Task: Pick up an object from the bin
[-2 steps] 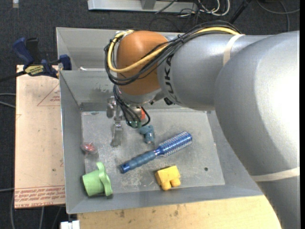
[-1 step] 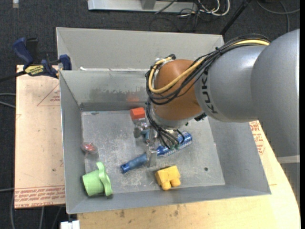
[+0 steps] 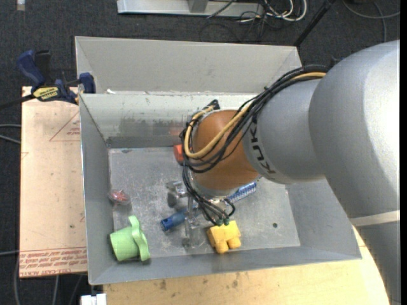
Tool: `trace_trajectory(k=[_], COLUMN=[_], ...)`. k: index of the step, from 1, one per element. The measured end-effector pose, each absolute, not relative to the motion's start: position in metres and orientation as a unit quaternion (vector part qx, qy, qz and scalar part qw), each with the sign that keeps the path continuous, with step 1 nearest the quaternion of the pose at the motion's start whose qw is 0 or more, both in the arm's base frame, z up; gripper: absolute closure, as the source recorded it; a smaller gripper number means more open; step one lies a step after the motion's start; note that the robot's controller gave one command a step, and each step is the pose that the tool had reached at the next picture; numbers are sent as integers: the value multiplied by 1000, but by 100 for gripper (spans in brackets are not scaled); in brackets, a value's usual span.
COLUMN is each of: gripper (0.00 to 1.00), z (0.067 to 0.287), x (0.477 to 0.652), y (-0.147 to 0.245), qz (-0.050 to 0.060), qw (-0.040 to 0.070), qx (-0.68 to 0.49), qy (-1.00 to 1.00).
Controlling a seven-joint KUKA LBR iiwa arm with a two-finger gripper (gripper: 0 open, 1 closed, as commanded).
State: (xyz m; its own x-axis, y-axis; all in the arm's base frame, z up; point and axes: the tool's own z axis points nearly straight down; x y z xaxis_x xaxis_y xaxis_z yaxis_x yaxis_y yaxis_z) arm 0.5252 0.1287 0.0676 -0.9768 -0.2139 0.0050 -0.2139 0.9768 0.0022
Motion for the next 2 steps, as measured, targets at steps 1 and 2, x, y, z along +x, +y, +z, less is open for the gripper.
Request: trace_trajectory(k=[1, 2], gripper=[100, 100], z=[70, 213], x=[528, 504], y=[127, 130], qz=[-1, -1], qw=[0, -5], qx=[105, 115], qy=[-994, -993])
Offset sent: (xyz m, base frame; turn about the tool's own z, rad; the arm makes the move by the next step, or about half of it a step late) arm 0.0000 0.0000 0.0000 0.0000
